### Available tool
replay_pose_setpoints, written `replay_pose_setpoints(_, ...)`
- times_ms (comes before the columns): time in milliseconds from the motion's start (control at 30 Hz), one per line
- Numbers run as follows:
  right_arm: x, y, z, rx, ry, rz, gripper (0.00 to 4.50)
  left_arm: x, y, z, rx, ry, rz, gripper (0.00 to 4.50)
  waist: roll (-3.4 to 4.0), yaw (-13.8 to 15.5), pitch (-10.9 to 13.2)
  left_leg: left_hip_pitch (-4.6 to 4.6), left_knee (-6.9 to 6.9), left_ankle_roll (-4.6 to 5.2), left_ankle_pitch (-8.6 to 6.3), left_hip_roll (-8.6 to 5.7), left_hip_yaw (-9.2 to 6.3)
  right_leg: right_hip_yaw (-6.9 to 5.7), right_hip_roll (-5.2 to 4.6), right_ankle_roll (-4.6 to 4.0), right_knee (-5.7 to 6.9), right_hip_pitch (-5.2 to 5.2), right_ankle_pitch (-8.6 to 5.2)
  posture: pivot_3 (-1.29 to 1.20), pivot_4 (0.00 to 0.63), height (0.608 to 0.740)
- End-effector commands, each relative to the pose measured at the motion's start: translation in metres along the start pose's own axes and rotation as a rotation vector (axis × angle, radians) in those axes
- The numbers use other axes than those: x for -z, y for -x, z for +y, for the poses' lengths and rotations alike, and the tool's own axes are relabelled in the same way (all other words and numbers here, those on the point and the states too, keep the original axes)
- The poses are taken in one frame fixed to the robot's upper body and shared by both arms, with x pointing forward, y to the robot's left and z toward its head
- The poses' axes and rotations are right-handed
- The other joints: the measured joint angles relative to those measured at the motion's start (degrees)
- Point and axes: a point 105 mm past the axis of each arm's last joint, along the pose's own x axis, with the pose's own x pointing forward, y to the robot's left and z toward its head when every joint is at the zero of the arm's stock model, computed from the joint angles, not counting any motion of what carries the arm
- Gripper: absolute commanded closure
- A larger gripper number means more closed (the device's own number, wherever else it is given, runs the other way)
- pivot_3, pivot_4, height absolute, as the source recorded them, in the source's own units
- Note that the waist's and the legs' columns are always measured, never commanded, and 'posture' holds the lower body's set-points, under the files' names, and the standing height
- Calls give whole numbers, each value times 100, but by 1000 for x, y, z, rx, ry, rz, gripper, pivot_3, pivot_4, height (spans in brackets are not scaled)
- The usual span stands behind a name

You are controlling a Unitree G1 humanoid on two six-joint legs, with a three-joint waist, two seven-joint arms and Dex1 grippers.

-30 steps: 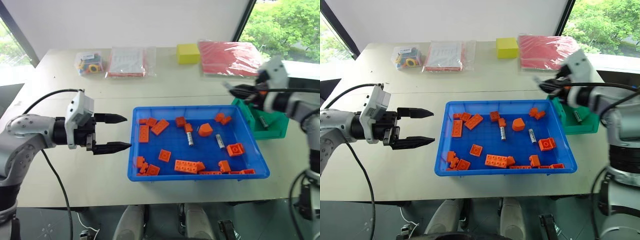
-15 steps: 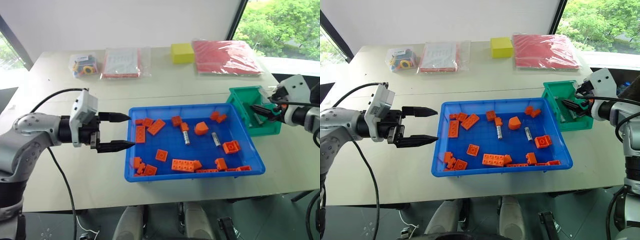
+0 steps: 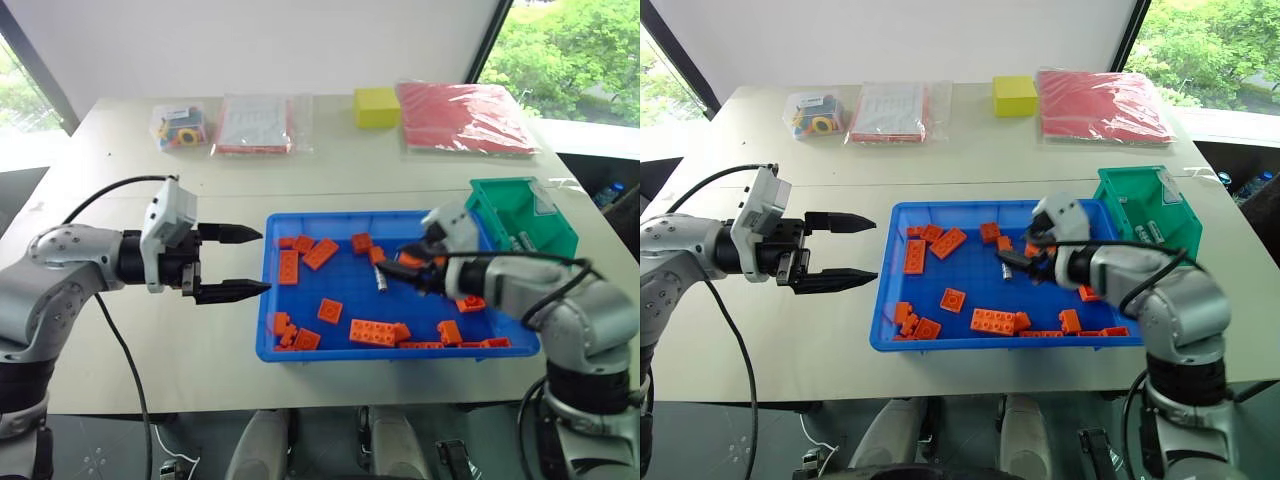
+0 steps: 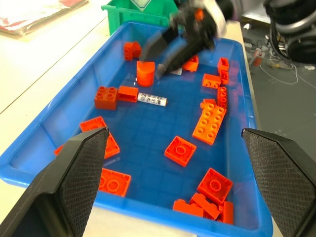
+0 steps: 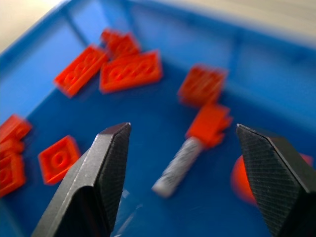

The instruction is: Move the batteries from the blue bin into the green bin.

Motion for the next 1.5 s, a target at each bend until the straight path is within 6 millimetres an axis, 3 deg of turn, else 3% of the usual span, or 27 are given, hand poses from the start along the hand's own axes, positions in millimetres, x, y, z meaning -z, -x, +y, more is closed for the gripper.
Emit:
replay_pose_setpoints(33, -2, -2, 1, 23, -11, -15, 1035, -9, 2, -1, 5, -39, -7, 0, 0, -12, 0, 1, 0, 0, 0, 0, 1, 0, 0, 0, 0, 0, 0, 0, 150, 692)
replay_pose_setpoints(467, 23, -34, -5, 40, -16, 52, 1035, -10, 1, -2, 0, -45, -14, 0, -3, -33, -2, 10, -3, 0, 0, 7, 2, -1, 9, 6, 5, 2, 4, 0, 150, 692)
replay_pose_setpoints(567, 25, -36, -5, 32, 12, 49, 1829, -11, 2, -1, -4, -48, -16, 0, -3, -34, -2, 11, -3, 0, 0, 7, 2, 0, 9, 5, 5, 4, 3, 0, 150, 692)
replay_pose_setpoints(733, 20, -27, 0, 8, 37, 36, 4290, -11, 1, 0, -4, -50, -17, 0, -3, -29, -2, 11, -3, 0, 0, 7, 0, -1, 9, 3, 5, 4, 2, 0, 150, 692)
replay_pose_setpoints(767, 18, -24, 1, 3, 42, 31, 4434, -10, 1, 0, -3, -50, -17, 0, -3, -27, -2, 11, -3, 0, 0, 7, 0, -1, 9, 3, 5, 4, 2, 0, 150, 692)
replay_pose_setpoints(867, 3, -11, 4, -19, 53, -7, 4434, -10, 0, 0, 0, -51, -20, 0, -2, -19, -1, 10, -3, 0, 0, 7, 0, -1, 9, 2, 4, 4, 1, 0, 150, 692)
replay_pose_setpoints(967, -29, 15, -12, 29, 54, -97, 4434, -9, -1, 1, 6, -50, -22, 0, 1, -12, 1, 8, -3, 0, 0, 7, 0, -1, 9, 2, 4, 3, 1, 0, 150, 692)
replay_pose_setpoints(1000, -39, 24, -21, 61, 52, -123, 4434, -9, -1, 1, 8, -49, -22, 0, 2, -12, 2, 7, -2, 0, 0, 6, 1, -1, 7, 2, 4, 2, 1, 0, 150, 692)
replay_pose_setpoints(1133, -73, 83, -89, 333, 64, -195, 4434, -8, -2, 2, 15, -49, -23, 0, -1, 16, 2, 6, -1, 0, 0, 4, 2, -5, 6, 2, 0, 6, 0, 0, 150, 692)
replay_pose_setpoints(1267, -70, 124, -136, 522, 91, -149, 4434, -8, -5, 2, 24, -52, -28, 0, -4, -7, 2, 1, -8, 5, -3, 3, 13, -11, 5, 3, -10, 8, -4, 0, 150, 692)
replay_pose_setpoints(1400, -59, 135, -157, 586, 88, -123, 4434, -9, -6, 3, 30, -59, -32, 0, -3, -65, 2, 5, -9, 8, -5, 6, 19, -6, 3, 4, -8, 7, -3, 0, 150, 692)
replay_pose_setpoints(1467, -58, 131, -159, 589, 88, -140, 3365, -10, -7, 4, 31, -63, -34, 0, -1, -92, 4, 9, -8, 8, -5, 8, 16, -2, 4, 4, -3, 6, -2, 0, 150, 692)
replay_pose_setpoints(1500, -59, 129, -159, 591, 96, -150, 3042, -10, -7, 5, 32, -64, -35, 0, 0, -105, 4, 9, -8, 9, -5, 8, 15, -1, 4, 4, -1, 6, -2, 0, 150, 692)
